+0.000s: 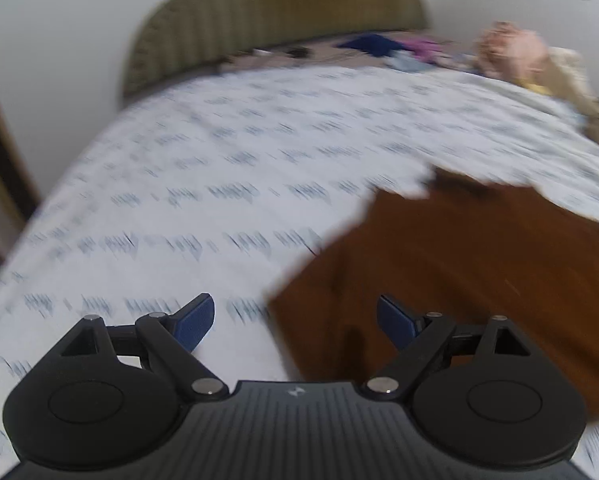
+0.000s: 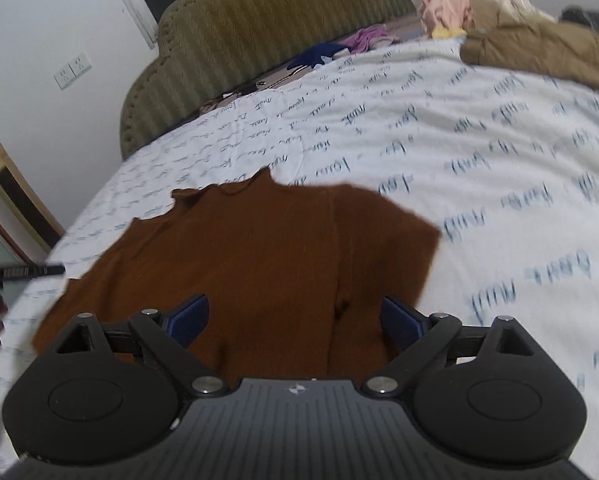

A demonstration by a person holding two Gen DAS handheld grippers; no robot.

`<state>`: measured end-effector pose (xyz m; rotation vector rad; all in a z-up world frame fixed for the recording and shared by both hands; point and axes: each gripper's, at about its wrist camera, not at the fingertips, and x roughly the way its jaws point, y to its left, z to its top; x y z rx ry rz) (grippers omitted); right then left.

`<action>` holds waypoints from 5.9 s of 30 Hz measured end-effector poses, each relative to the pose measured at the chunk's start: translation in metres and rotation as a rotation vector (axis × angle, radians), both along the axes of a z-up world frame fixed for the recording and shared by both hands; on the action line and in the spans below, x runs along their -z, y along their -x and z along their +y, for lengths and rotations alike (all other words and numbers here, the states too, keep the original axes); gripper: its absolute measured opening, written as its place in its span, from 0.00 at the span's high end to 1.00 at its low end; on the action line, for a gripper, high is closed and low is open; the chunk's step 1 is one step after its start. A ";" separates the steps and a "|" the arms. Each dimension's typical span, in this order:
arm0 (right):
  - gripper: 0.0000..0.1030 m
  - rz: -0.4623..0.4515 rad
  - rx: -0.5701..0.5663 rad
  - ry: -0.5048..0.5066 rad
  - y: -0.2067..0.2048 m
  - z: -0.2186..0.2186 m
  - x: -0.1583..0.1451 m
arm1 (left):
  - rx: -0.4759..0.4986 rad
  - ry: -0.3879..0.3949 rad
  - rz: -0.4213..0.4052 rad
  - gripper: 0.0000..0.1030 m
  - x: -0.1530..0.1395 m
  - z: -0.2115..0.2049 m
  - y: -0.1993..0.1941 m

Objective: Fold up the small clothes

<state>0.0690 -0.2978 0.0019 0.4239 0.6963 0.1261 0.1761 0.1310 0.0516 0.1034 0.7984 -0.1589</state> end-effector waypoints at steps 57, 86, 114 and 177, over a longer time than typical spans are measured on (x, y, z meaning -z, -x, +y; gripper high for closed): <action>0.00 -0.013 0.157 0.427 -0.017 0.095 0.024 | -0.102 -0.160 -0.107 0.26 0.053 -0.093 0.060; 0.00 -0.060 0.175 0.403 -0.008 0.094 0.032 | -0.164 -0.094 -0.253 0.15 0.073 -0.087 0.079; 0.00 -0.054 0.176 0.411 -0.010 0.095 0.032 | -0.189 -0.060 -0.251 0.08 0.073 -0.080 0.081; 0.00 -0.079 -0.014 0.511 -0.010 0.163 0.031 | -0.236 0.095 -0.174 0.02 0.076 -0.058 0.074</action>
